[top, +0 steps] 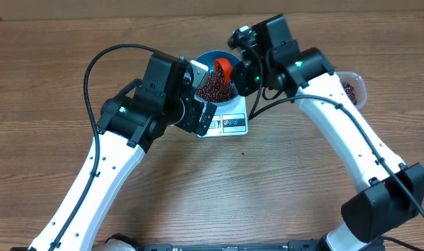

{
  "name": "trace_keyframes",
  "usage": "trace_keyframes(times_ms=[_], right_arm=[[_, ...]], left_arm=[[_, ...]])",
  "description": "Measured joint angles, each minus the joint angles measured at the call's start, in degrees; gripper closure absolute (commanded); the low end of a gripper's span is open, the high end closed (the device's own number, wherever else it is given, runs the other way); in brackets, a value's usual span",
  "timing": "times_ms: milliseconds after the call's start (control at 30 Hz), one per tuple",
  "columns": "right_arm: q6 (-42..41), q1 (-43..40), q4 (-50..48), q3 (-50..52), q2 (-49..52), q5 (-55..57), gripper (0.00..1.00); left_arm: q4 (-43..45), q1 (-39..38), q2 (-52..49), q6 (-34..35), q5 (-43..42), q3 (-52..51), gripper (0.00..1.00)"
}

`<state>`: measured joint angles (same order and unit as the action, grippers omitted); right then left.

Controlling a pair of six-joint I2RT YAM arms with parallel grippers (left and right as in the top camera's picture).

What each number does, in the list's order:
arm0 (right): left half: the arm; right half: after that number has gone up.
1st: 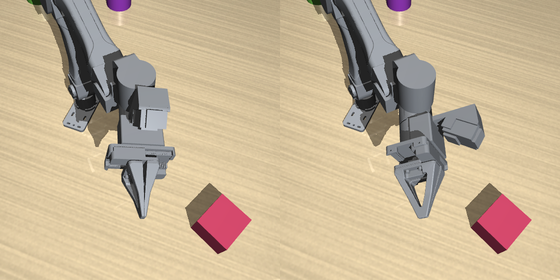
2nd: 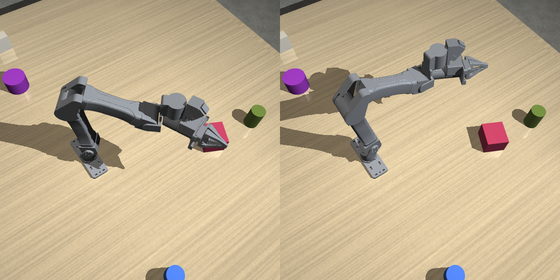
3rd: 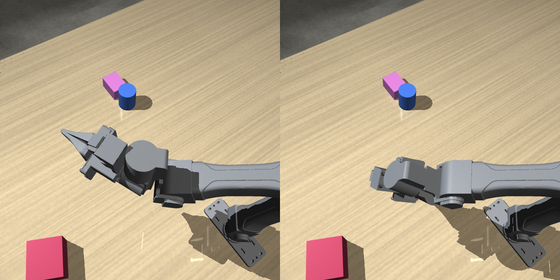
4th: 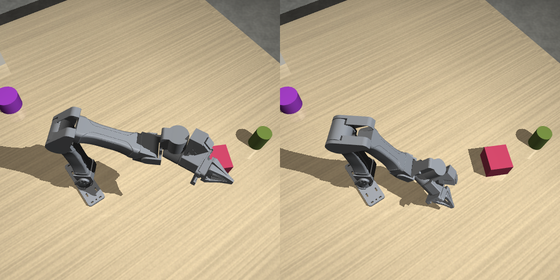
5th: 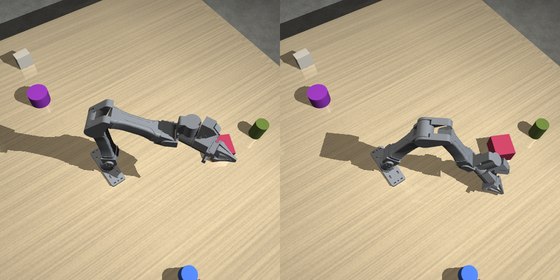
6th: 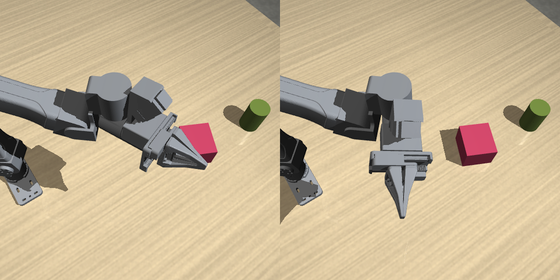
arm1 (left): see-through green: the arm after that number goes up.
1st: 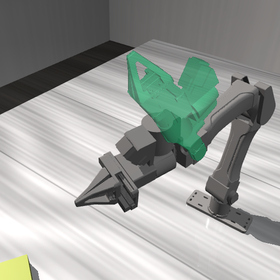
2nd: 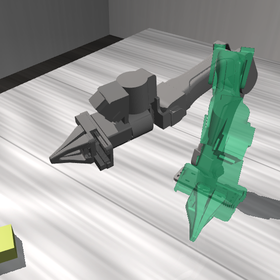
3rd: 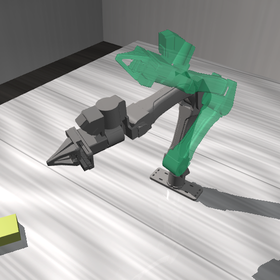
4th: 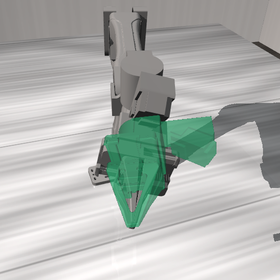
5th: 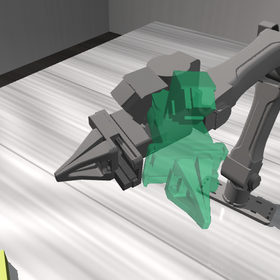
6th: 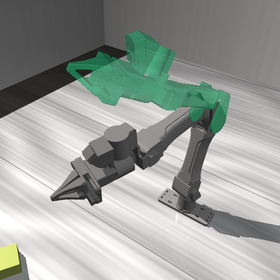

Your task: Scoop item into bowl and weigh 150g on scale

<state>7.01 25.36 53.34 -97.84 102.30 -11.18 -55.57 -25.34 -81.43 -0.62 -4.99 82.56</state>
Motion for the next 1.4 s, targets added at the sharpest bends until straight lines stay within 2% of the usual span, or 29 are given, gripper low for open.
trace_keyframes(times_ms=[367, 1400], right_arm=[[0.96, 1.70, 0.02, 0.00, -0.02, 8.41, 0.96], [0.92, 1.62, -0.85, 0.00, -0.02, 6.82, 0.96]], left_arm=[[0.00, 0.00, 0.00, 0.00, 0.00, 0.00, 0.00], [0.00, 0.00, 0.00, 0.00, 0.00, 0.00, 0.00]])
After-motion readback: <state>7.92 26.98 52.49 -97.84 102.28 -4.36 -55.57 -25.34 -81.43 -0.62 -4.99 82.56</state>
